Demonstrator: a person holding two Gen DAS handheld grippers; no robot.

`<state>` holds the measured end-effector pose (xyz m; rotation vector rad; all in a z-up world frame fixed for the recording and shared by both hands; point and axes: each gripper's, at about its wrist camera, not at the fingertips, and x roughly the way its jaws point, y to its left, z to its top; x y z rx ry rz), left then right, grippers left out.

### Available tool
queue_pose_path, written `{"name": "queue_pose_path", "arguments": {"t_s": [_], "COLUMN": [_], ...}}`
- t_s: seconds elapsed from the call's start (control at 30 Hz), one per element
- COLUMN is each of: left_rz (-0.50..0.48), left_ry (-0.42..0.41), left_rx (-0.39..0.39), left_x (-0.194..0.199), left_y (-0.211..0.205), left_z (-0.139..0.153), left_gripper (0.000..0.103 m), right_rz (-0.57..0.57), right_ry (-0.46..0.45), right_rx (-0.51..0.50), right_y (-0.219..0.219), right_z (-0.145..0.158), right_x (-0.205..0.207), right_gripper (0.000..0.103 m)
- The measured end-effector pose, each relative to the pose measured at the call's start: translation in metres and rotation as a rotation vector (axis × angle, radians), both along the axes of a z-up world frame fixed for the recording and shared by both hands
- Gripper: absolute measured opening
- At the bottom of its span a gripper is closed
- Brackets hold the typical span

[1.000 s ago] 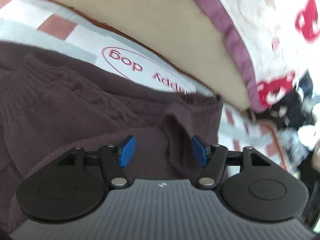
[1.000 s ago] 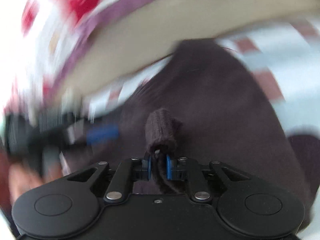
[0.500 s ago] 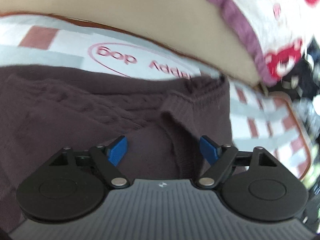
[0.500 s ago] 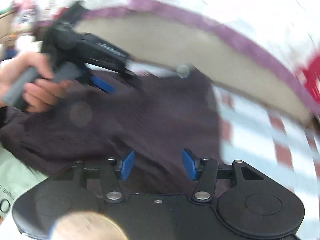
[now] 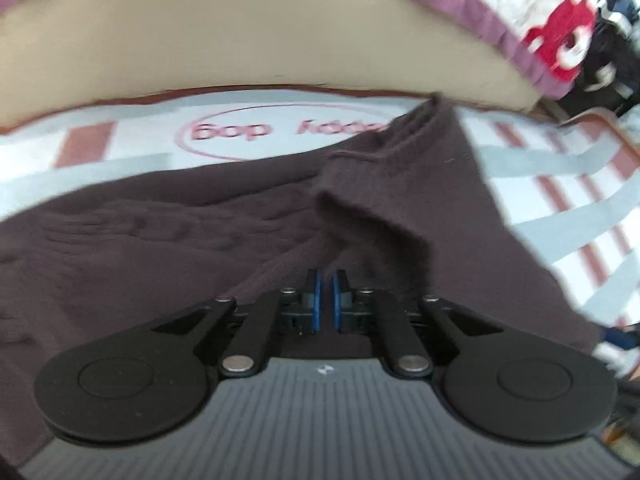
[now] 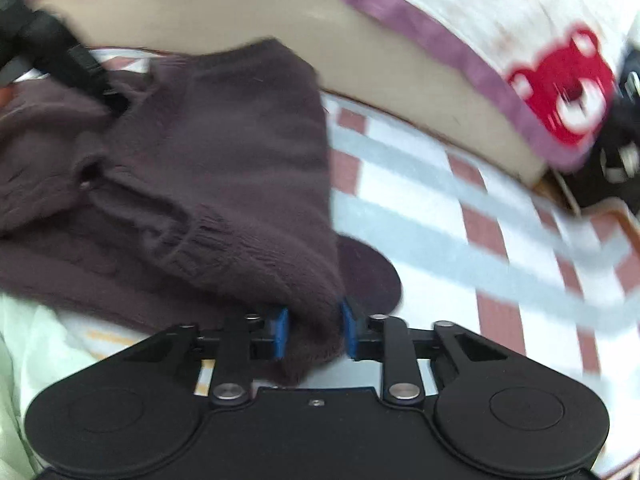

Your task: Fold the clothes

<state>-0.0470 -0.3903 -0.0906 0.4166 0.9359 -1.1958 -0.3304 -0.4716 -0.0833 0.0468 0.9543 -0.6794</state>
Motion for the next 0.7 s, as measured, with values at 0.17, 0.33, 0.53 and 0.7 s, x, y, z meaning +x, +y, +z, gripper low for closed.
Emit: {"name": "queue_pose_path", "arguments": {"t_s": [0.17, 0.33, 0.53, 0.7], "left_rz": [0.041, 0.113, 0.310, 0.428], "left_ry": [0.046, 0.111, 0.181, 0.200], "left_rx": [0.022, 0.023, 0.085, 0.129], "left_x": [0.018, 0.065, 0.137, 0.166], "left_y": [0.014, 0.040, 0.103, 0.174], "left_z": [0.005, 0.029, 0.038, 0.040], "left_gripper": [0.006, 0.013, 0.024, 0.062], "right_rz": [-0.005, 0.143, 0.171, 0.363], "right_ry": [0.010, -0.205, -0.298, -0.267], "right_rx": [0.077, 0.182, 0.297, 0.330], "right_y": [-0.001, 0.017, 0.020, 0.054], "right_z": [0.014, 0.064, 0.058, 0.054], "right_x": [-0.001, 0.001, 0.055, 0.109], "right_gripper": [0.033, 0.050, 0.051, 0.051]}}
